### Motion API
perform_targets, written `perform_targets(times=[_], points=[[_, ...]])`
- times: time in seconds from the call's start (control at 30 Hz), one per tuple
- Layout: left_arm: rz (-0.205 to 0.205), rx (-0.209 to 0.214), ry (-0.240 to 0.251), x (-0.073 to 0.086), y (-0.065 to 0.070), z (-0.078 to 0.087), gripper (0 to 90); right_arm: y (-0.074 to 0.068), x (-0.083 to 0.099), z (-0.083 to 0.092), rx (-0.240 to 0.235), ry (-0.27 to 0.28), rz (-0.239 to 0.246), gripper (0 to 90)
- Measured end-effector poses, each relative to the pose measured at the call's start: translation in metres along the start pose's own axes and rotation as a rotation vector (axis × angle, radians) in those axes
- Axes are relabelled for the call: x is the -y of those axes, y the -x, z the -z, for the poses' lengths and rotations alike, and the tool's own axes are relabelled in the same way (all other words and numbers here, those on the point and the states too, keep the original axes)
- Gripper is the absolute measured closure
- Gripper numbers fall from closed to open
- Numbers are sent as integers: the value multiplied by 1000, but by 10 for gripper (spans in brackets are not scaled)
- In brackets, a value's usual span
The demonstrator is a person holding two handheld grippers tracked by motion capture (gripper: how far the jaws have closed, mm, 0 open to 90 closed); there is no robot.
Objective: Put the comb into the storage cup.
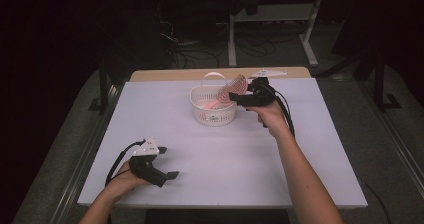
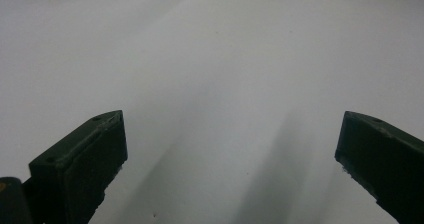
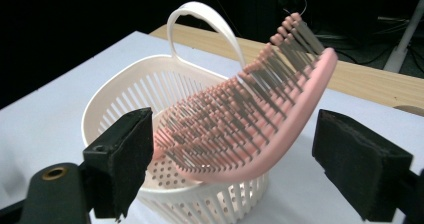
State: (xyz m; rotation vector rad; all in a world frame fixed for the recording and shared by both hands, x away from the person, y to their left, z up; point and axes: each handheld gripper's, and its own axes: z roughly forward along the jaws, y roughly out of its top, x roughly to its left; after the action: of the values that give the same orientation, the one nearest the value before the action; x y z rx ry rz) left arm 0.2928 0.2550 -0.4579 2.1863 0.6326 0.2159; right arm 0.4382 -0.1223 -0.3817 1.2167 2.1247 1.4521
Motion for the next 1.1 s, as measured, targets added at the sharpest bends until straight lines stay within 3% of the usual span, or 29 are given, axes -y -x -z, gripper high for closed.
perform_targets(times=[0.5,1.0,1.1], points=[[3,-14,19,0,-8,5,0,-5,9,13,15,-2,31,91],[7,-13,14,3,-7,5,0,-4,34,27,11,-41,62,28],[8,-14,12,3,-6,5,0,-5,39,30,27,-49,66,7]])
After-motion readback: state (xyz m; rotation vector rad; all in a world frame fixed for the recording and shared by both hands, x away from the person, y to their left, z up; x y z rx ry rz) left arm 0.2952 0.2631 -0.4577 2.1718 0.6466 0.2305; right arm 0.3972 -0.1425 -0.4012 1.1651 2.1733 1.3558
